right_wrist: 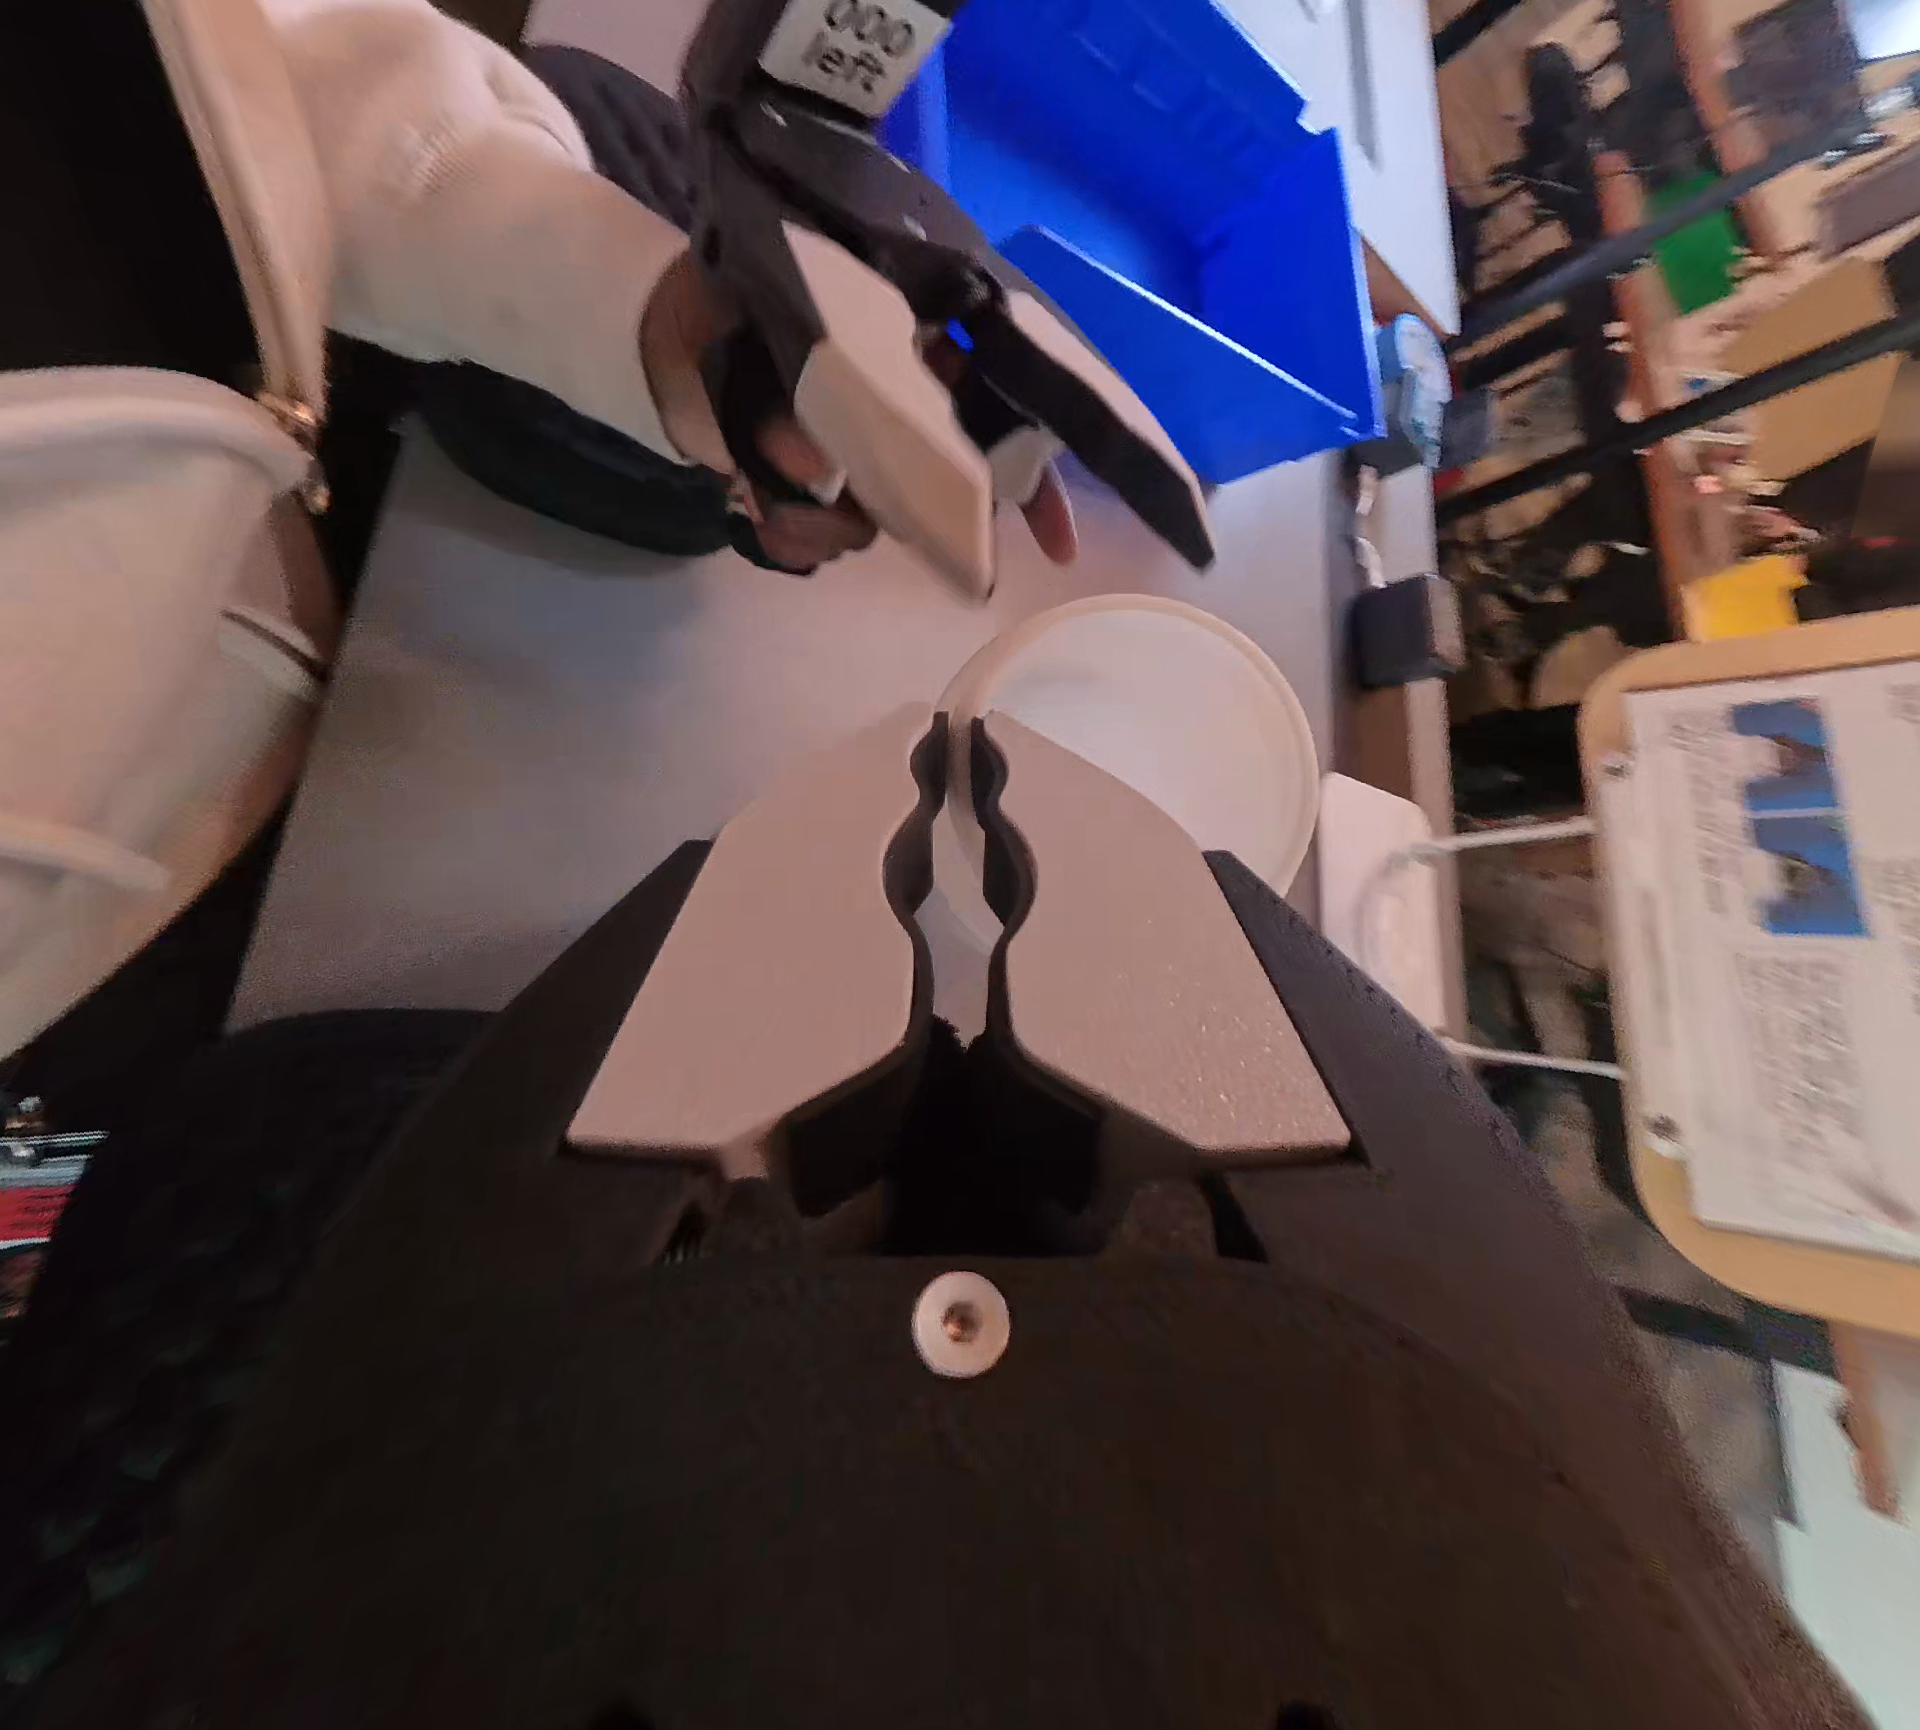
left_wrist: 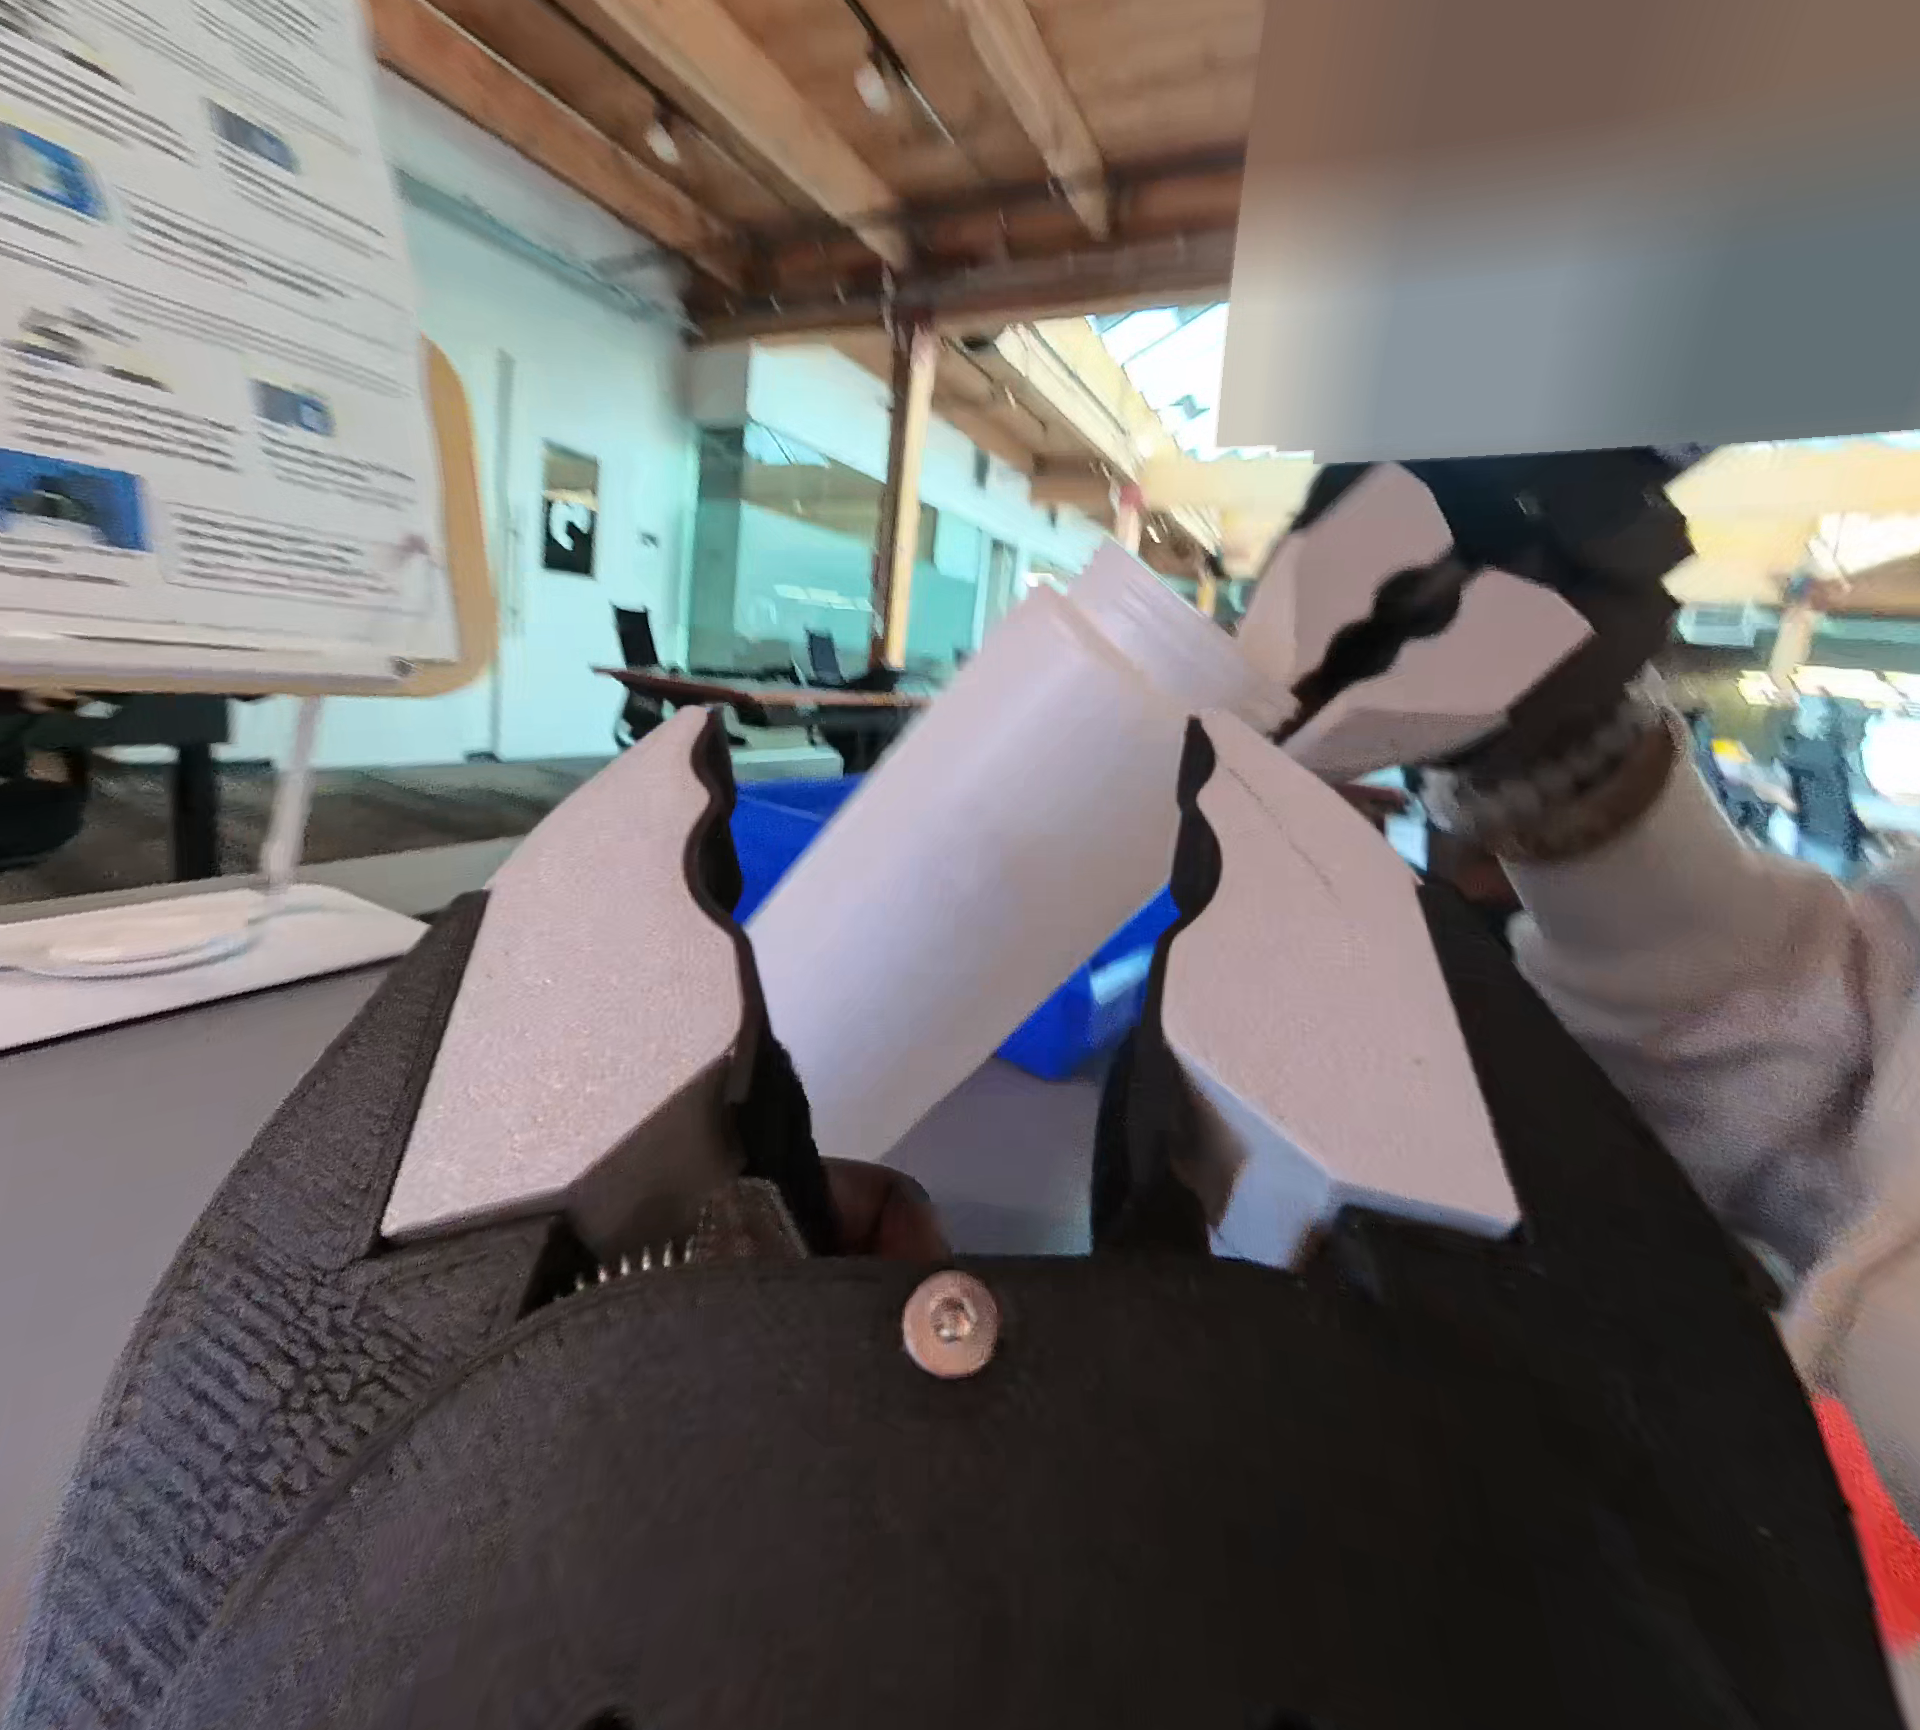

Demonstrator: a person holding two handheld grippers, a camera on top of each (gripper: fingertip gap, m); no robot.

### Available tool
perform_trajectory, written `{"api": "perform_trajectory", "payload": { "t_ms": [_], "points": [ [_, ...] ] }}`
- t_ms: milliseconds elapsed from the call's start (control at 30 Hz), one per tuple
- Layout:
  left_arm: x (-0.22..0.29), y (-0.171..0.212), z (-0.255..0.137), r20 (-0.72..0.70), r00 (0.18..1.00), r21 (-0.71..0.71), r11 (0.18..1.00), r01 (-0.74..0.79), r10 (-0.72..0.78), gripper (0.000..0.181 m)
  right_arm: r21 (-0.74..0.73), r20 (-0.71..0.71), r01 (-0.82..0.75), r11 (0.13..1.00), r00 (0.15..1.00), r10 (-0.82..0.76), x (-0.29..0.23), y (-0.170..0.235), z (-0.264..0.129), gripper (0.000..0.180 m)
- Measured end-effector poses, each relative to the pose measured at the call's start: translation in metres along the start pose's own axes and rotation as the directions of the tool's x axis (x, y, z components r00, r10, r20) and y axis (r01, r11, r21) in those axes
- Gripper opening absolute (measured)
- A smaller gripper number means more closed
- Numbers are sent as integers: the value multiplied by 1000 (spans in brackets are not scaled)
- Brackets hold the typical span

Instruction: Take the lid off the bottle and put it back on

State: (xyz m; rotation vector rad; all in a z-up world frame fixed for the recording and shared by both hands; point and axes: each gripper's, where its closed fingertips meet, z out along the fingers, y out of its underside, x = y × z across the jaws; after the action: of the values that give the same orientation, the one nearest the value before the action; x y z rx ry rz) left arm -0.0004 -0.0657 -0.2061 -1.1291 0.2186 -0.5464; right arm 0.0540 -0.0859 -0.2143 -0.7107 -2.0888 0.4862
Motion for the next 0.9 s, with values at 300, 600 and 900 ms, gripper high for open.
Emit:
{"api": "perform_trajectory", "payload": {
  "t_ms": [300, 600, 900],
  "points": [
    [-46, 3, -12, 288, 958, 15, 1000, 14, -18, 73, -204, -569, 80, 976, 801, -185, 63, 37, -90, 4],
    [-46, 22, -7, 298, 953, -105, 994, -19, 49, 71, -194, -605, -144, 970, 796, -2, 69, 158, -108, 4],
    [-42, 34, -2, 273, 954, -188, 979, -76, 126, 71, -62, -628, -253, 965, 762, 160, 72, 229, -86, 4]
  ]
}}
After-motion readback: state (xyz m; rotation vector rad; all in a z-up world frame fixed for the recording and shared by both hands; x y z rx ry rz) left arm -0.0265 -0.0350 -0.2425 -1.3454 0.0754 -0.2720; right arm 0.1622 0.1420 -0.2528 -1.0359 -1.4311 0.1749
